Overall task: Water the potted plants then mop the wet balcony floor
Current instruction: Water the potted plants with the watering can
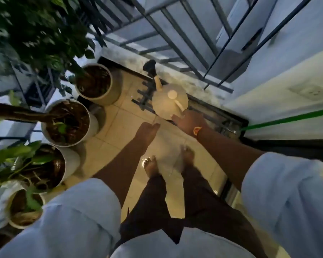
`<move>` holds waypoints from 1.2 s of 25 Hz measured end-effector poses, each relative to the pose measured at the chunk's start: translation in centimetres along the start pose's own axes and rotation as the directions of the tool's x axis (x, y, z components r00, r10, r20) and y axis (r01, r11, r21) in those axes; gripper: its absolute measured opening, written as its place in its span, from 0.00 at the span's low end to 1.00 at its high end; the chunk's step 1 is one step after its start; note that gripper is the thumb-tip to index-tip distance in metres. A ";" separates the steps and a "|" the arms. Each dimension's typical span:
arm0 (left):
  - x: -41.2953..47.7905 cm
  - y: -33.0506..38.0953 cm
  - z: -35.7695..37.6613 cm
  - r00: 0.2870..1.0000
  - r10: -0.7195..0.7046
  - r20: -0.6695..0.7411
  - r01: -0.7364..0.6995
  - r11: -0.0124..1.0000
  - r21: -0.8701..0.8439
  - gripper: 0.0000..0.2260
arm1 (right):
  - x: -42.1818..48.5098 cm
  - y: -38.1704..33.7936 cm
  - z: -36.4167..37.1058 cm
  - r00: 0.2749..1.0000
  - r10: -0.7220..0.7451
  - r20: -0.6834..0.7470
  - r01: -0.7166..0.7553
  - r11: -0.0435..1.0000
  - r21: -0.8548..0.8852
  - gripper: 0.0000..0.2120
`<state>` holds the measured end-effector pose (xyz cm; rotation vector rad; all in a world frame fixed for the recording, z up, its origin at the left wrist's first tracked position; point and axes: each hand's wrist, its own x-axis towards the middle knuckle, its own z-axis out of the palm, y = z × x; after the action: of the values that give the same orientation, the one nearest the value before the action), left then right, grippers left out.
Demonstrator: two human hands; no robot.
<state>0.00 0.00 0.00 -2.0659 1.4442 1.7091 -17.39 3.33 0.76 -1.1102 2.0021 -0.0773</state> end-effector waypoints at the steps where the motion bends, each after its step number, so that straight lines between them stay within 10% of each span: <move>1: 1.2 0.4 0.6 1.000 -0.022 -0.001 0.022 1.000 -0.012 0.24 | 1.7 0.6 0.0 0.999 0.021 0.024 -0.022 1.000 0.006 0.30; 18: 18.6 -1.6 12.8 0.968 -0.252 0.022 0.242 0.897 -0.370 0.18 | 24.5 10.0 7.5 0.988 0.061 0.145 -0.083 0.985 0.150 0.27; 30: 19.4 -1.9 14.0 0.994 -0.093 0.050 0.106 0.896 -0.430 0.22 | 24.9 8.2 8.6 0.964 0.028 0.266 -0.073 0.984 0.163 0.16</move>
<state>-10.15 -2.01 -21.66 -2.2569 0.9910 2.1613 -23.76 -7.04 -24.00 -0.9083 1.7502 -0.0709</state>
